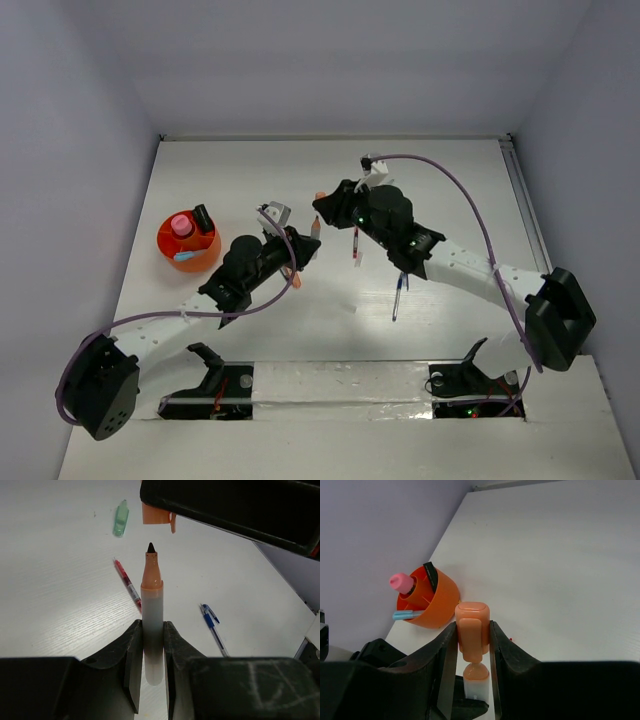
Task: Sort the stationery into containers
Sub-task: Close the pen cap on the pen.
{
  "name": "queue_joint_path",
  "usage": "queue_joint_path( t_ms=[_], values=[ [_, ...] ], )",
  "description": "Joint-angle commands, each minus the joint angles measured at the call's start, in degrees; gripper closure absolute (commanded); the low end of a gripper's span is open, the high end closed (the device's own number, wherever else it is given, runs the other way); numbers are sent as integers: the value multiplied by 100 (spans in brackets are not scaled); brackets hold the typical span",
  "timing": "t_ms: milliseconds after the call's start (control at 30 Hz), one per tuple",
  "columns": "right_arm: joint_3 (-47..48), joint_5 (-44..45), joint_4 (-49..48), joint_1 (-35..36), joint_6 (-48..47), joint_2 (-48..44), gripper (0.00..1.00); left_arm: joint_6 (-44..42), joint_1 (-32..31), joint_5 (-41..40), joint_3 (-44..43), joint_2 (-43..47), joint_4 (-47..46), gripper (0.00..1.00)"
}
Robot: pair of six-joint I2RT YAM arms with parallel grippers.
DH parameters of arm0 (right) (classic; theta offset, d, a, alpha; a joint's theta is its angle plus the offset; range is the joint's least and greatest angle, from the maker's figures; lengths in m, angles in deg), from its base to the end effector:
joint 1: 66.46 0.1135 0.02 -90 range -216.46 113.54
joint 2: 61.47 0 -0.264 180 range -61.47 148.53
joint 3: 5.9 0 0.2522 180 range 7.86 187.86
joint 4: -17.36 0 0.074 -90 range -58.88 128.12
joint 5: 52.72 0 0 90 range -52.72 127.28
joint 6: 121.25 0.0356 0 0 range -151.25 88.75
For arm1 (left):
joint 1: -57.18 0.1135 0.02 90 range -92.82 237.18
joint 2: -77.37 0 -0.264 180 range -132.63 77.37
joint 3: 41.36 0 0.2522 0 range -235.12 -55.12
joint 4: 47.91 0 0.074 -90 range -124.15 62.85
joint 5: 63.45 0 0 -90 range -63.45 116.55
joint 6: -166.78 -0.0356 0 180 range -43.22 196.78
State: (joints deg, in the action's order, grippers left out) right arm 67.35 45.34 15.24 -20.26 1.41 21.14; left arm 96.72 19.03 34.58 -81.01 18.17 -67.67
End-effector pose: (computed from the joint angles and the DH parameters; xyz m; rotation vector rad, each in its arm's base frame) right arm 0.2412 0.2443 0.3205 -0.1000 1.7777 0.8977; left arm 0.1792 -0.1471 0.2563 0.3728 1.5975 -0.8978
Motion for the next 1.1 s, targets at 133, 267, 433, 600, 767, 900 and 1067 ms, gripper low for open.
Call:
queue_joint_path(
  t_ms=[133,267,433,600,767,900,1067],
  values=[
    [72,100,-302,118,-6,1,98,-70,-17,-91,-100,110,-225,100],
    [63,108,-284,171,-32,27,98,-78,-17,-153,-92,128,-217,100],
    [-7,109,-258,223,-50,80,98,-70,-17,-179,-65,163,-217,100],
    [-86,188,-258,276,-76,141,97,-96,-17,-249,-57,233,-199,100],
    [-147,188,-390,276,-85,168,97,-105,-17,-311,-39,295,-190,100],
    [-279,232,-538,381,-94,98,97,-96,-17,-408,-30,339,-146,100],
    [-604,249,-802,513,29,36,97,132,-17,-311,31,470,-321,100]
  ],
)
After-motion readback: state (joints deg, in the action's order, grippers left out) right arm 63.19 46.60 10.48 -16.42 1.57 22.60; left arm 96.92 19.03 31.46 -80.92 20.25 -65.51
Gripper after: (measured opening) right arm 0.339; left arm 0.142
